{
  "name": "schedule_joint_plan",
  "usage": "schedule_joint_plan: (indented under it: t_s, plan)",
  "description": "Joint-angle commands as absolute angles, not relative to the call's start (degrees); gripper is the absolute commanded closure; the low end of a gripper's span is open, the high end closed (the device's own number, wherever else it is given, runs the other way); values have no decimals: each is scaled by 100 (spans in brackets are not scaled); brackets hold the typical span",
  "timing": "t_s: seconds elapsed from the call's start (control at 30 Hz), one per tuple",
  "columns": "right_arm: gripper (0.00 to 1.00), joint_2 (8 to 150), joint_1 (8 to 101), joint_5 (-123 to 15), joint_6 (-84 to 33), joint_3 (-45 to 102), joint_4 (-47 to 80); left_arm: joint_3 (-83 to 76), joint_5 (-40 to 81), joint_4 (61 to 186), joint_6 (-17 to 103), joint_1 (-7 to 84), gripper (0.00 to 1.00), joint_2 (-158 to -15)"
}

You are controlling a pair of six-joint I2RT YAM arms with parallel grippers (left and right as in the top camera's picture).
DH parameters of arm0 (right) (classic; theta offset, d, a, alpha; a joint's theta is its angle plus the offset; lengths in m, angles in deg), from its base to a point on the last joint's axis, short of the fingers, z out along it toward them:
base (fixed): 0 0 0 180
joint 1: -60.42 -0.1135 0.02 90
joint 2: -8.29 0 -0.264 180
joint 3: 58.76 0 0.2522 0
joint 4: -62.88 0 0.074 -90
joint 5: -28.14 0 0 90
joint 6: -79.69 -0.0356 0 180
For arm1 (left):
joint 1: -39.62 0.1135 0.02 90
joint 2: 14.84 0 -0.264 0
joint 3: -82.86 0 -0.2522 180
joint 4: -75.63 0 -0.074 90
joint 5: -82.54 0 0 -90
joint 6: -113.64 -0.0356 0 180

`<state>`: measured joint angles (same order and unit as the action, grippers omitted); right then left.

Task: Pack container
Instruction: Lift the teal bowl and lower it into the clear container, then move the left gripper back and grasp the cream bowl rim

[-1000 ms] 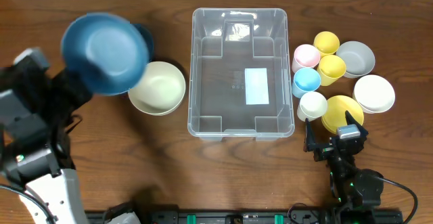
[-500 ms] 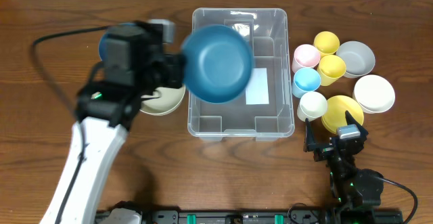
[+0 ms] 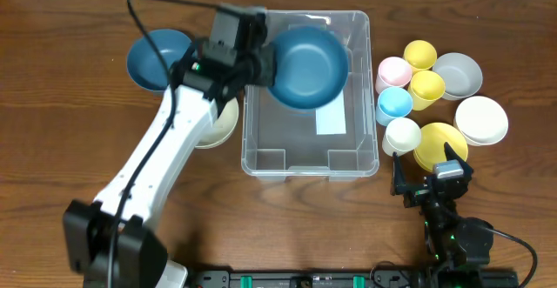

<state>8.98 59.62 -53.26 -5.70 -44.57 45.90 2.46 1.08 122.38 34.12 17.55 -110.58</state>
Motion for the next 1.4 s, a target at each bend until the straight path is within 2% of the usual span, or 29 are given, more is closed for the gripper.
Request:
schedule_joint_plan:
  t_s: [0.0, 0.27, 0.77, 0.83, 0.87, 0.9, 0.93, 1.2, 1.37]
  plan:
    - [1, 863, 6004, -5285, -594, -4468, 4568, 913, -369, 12332, 3434, 1672, 94, -11388]
    - [1, 863, 6004, -5285, -594, -4468, 4568, 1136, -559, 12398, 3416, 1478, 94, -12103]
    - [1, 863, 6004, -5283, -594, -4468, 4568, 1136, -563, 11501, 3370, 1416, 94, -13220]
    - [1, 863, 6004, -5283, -594, -4468, 4568, 1136, -563, 11473, 3366, 1419, 87, -13220]
    - [1, 863, 6004, -5283, -594, -4468, 4568, 1136, -561, 11447, 3346, 1419, 66, -13215]
    - [1, 863, 6004, -5283, -594, -4468, 4568, 1138, -559, 11427, 3326, 1419, 55, -13200]
    - [1, 863, 6004, -5283, -594, -4468, 4568, 1149, -559, 11425, 3329, 1419, 52, -13172]
    - [1, 863, 6004, -5285, -594, -4468, 4568, 1311, -563, 11630, 3329, 1449, 51, -12326]
    - [1, 863, 6004, -5283, -594, -4468, 4568, 1311, -804, 12358, 3331, 1626, 51, -11301]
